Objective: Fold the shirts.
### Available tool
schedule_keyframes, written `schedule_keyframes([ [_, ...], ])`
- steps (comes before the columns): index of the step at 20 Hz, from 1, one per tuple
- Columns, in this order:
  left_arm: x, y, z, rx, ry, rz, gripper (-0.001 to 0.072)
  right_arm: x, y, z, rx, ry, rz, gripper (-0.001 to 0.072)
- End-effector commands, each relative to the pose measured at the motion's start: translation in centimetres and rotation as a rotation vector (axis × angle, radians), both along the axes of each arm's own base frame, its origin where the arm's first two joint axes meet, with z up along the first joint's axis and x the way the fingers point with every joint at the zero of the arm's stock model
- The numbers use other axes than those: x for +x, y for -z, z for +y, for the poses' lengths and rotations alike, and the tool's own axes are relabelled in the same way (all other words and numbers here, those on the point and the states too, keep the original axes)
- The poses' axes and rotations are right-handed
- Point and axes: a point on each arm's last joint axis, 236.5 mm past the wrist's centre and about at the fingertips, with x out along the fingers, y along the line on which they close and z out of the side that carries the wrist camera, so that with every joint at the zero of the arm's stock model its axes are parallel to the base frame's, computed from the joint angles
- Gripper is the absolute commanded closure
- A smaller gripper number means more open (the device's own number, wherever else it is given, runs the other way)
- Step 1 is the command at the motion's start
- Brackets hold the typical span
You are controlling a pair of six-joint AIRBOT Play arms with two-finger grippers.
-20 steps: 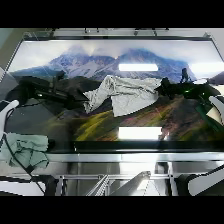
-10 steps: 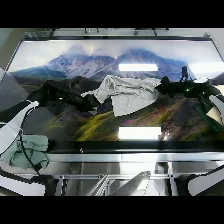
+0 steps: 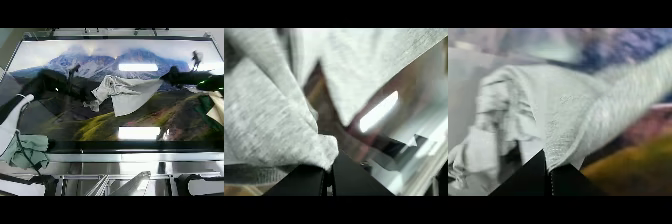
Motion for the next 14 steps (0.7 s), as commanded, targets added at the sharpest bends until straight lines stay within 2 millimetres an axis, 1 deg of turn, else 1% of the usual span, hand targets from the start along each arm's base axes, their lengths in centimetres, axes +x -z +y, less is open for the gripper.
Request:
schedule_keyframes([
  [1,-2.3,-12.2,0.5,-0.093,0.147,-0.166,0.069,-4.0,-13.5,-0.8,-0.037,-0.033,-0.311,0.0699],
  [2,-3.3,-16.7,1.2,-0.116,0.169,-0.251,0.069,-6.0,-18.9,-1.2,-0.055,-0.011,-0.454,0.0699],
  [3,-4.5,-21.1,2.3,-0.114,0.177,-0.355,0.069,-8.4,-23.9,-1.5,-0.083,0.011,-0.597,0.0699],
  [4,-5.5,-25.4,3.8,-0.085,0.157,-0.482,0.0689,-11.3,-28.6,-1.9,-0.13,0.052,-0.736,0.0699],
  [5,-6.6,-29.3,5.4,-0.057,0.115,-0.602,0.069,-13.9,-32.2,-2.6,-0.2,0.119,-0.846,0.0699],
  [6,-7.7,-33.0,7.3,-0.016,0.049,-0.727,0.0689,-16.4,-35.1,-3.4,-0.279,0.196,-0.937,0.0699],
  [7,-8.9,-36.0,9.1,0.025,-0.021,-0.83,0.0689,-19.1,-37.6,-3.7,-0.359,0.263,-1.018,0.0699],
  [8,-10.1,-38.2,10.7,0.069,-0.083,-0.904,0.0689,-21.5,-39.0,-3.4,-0.427,0.297,-1.075,0.0699],
  [9,-11.1,-39.6,12.2,0.114,-0.145,-0.955,0.0688,-23.2,-39.7,-3.0,-0.479,0.316,-1.102,0.0699],
  [10,-11.8,-40.2,13.5,0.149,-0.195,-0.978,0.0687,-24.3,-39.6,-2.8,-0.494,0.335,-1.093,0.0699],
  [11,-12.1,-40.1,14.5,0.174,-0.237,-0.975,0.0687,-24.6,-39.1,-2.7,-0.483,0.345,-1.073,0.0699],
  [12,-12.2,-39.1,15.5,0.188,-0.27,-0.944,0.0686,-24.4,-38.4,-2.9,-0.465,0.351,-1.043,0.0699],
  [13,-12.0,-37.5,16.2,0.185,-0.291,-0.893,0.0686,-23.7,-37.3,-3.4,-0.445,0.36,-1.004,0.0699],
  [14,-11.7,-35.6,16.7,0.17,-0.306,-0.836,0.0687,-22.4,-35.4,-4.1,-0.414,0.359,-0.94,0.0699],
])
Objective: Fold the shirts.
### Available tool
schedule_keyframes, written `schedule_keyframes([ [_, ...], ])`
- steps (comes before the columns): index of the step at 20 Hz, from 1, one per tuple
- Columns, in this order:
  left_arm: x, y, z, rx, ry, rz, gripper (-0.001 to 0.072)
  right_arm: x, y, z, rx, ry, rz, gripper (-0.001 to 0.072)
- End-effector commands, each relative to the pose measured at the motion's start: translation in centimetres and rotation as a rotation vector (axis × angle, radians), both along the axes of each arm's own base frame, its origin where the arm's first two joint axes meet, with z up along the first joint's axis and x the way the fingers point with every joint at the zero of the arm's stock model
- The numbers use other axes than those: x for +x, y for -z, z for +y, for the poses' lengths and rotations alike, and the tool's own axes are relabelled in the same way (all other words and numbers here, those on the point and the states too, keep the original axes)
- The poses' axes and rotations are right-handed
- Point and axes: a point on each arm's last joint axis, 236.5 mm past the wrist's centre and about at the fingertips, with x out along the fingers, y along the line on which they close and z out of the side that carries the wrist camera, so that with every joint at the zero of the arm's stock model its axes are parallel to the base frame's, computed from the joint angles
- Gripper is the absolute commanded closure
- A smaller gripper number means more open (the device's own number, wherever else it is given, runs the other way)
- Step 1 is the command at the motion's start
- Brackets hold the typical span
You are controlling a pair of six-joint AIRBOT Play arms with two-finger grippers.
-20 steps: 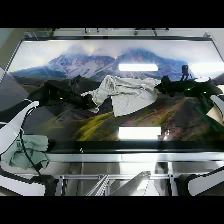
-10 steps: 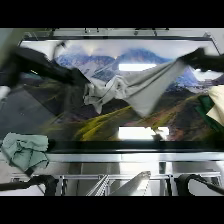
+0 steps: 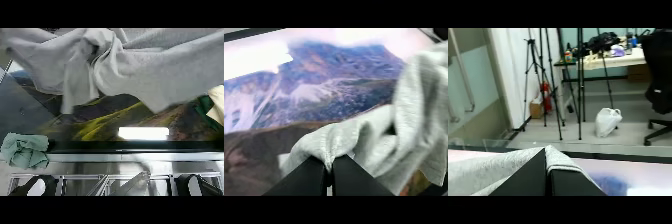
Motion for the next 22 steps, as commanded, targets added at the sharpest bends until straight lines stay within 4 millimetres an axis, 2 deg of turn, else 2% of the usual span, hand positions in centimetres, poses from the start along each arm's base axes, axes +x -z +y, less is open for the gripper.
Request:
schedule_keyframes([
  [1,-0.5,3.8,2.3,-0.044,-0.087,0.103,0.0686,1.4,4.2,-1.5,0.087,0.026,0.123,0.0699],
  [3,0.4,9.0,2.3,-0.117,-0.064,0.25,0.0686,4.7,11.1,-2.7,0.188,-0.02,0.322,0.0699],
  [5,0.9,14.8,1.1,-0.174,0.012,0.415,0.0686,7.3,19.0,-3.7,0.296,-0.056,0.527,0.0698],
  [9,2.6,26.4,-3.6,-0.228,0.191,0.683,0.0683,10.7,34.7,-5.8,0.479,-0.01,0.843,0.0698],
  [11,5.3,31.8,-5.5,-0.231,0.193,0.761,0.0684,12.6,41.6,-6.9,0.5,0.05,0.949,0.0698],
  [13,8.7,36.1,-6.3,-0.236,0.176,0.826,0.0684,14.7,46.6,-7.3,0.543,0.085,0.986,0.0698],
  [14,10.4,37.7,-6.5,-0.241,0.174,0.854,0.0685,15.9,48.1,-7.5,0.577,0.088,0.983,0.0698],
  [16,13.8,40.2,-6.8,-0.261,0.16,0.906,0.0692,18.5,49.3,-8.2,0.64,0.083,0.946,0.0698],
  [18,16.5,41.1,-6.7,-0.272,0.149,0.91,0.0692,20.6,48.9,-9.1,0.651,0.081,0.911,0.0698],
  [19,17.8,40.8,-6.6,-0.276,0.139,0.895,0.0692,21.6,47.9,-9.6,0.638,0.078,0.884,0.0697],
  [20,19.0,40.0,-6.1,-0.281,0.126,0.872,0.0692,22.4,46.7,-9.9,0.616,0.069,0.857,0.0651],
  [21,20.0,38.7,-5.4,-0.279,0.123,0.834,0.0691,23.3,45.2,-10.0,0.584,0.047,0.828,0.0434],
  [22,20.6,37.2,-4.9,-0.279,0.129,0.81,0.0659,23.8,43.8,-10.1,0.555,0.017,0.808,0.0286],
])
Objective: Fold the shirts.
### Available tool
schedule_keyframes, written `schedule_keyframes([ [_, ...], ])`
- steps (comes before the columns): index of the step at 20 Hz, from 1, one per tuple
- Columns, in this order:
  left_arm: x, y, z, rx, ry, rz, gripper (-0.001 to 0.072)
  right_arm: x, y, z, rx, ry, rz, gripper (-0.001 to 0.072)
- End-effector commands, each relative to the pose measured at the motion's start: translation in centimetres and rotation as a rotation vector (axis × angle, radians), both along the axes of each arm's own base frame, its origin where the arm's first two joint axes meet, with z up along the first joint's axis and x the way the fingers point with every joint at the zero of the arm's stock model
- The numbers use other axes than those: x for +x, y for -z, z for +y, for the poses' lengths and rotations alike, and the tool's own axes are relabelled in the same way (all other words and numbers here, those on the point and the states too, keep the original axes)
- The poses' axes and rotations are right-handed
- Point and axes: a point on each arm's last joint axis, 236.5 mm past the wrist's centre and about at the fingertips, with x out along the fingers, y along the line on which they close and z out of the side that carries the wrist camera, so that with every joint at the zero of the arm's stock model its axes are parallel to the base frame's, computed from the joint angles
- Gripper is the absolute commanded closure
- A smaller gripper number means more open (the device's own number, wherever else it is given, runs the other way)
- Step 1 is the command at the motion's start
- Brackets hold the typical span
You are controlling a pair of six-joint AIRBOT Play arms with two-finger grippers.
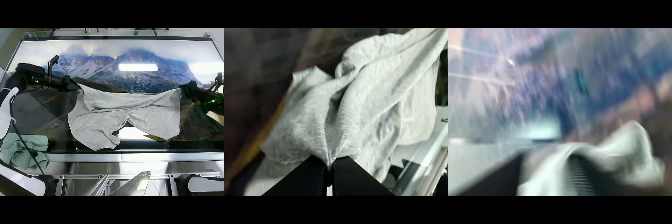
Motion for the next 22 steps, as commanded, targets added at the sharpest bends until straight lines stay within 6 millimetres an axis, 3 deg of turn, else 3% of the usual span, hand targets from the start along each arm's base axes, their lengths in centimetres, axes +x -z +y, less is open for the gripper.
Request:
schedule_keyframes([
  [1,2.7,-2.6,1.6,-0.012,-0.018,-0.032,0.0419,2.3,-3.4,-0.4,-0.027,-0.072,-0.086,0.0276],
  [3,1.9,-4.9,3.4,-0.034,-0.018,0.02,0.0002,1.4,-5.1,-0.3,0.028,-0.111,-0.071,0.0277],
  [7,-3.0,-6.6,6.1,-0.084,0.031,0.226,-0.0003,-2.4,-7.6,-1.1,0.151,-0.19,-0.064,0.0285],
  [9,-6.0,-6.4,6.3,-0.113,0.038,0.318,0.0097,-5.6,-6.8,-0.1,0.199,-0.27,-0.003,0.0373],
  [11,-9.4,-5.3,6.2,-0.136,0.02,0.371,0.011,-9.3,-4.7,1.5,0.227,-0.328,0.087,0.0373],
  [13,-13.1,-2.2,6.8,-0.073,-0.04,0.437,0.011,-12.2,-2.2,2.9,0.23,-0.327,0.154,0.0373],
  [15,-16.3,2.3,8.4,0.046,-0.159,0.488,0.0109,-14.0,-0.9,4.1,0.224,-0.305,0.168,0.0373],
  [18,-17.5,6.5,9.8,0.112,-0.341,0.476,0.011,-15.8,-0.4,5.1,0.193,-0.287,0.162,0.0372],
  [22,-17.9,9.6,8.6,0.151,-0.354,0.497,0.011,-15.5,-2.5,5.3,0.168,-0.273,0.099,0.0373],
])
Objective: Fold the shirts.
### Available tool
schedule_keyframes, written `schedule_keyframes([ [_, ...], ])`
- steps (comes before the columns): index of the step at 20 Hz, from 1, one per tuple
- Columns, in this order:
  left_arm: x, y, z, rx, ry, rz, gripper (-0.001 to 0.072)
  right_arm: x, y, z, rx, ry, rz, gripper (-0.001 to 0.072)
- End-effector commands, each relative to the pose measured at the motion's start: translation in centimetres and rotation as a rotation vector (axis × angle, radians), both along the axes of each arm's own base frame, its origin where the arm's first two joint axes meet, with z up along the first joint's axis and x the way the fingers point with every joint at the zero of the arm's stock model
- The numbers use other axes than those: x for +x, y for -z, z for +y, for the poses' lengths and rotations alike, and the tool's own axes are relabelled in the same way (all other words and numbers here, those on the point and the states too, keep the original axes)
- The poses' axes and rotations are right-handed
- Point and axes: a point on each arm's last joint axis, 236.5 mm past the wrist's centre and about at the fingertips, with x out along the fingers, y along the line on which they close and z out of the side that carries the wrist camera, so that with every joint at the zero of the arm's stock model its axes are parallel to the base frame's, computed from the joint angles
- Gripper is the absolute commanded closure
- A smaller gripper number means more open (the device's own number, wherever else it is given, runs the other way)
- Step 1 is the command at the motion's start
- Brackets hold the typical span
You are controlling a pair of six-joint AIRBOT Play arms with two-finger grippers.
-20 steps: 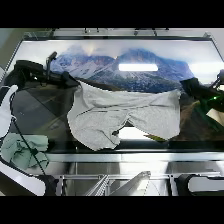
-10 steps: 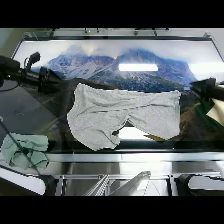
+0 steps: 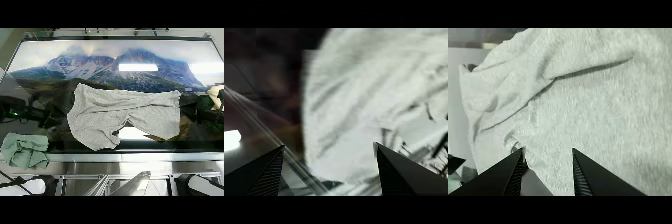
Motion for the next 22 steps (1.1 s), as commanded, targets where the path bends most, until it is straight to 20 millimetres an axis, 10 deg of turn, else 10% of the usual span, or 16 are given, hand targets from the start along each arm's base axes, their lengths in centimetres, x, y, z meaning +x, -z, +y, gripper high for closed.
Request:
schedule_keyframes([
  [1,-0.6,3.4,-0.5,0.064,-0.004,0.023,0.011,0.1,-1.8,0.3,-0.008,0.028,-0.062,0.0373],
  [7,1.1,4.4,-6.4,0.018,0.163,0.035,0.0111,0.6,-5.4,0.9,0.019,0.042,-0.16,0.0373],
  [8,1.3,4.2,-7.5,0.009,0.192,0.028,0.0181,0.5,-5.6,1.0,0.016,0.04,-0.163,0.0373],
  [10,0.9,3.8,-8.5,0.028,0.298,0.005,0.0697,0.1,-5.0,0.9,0.031,0.056,-0.1,0.0373],
  [18,0.9,0.6,-5.5,0.045,0.279,-0.072,0.069,-10.8,6.7,-7.1,-0.22,0.246,0.62,0.0213],
  [22,1.7,-0.4,-4.1,0.041,0.246,-0.119,0.069,-11.9,9.2,-5.6,-0.186,0.226,0.642,0.0213],
])
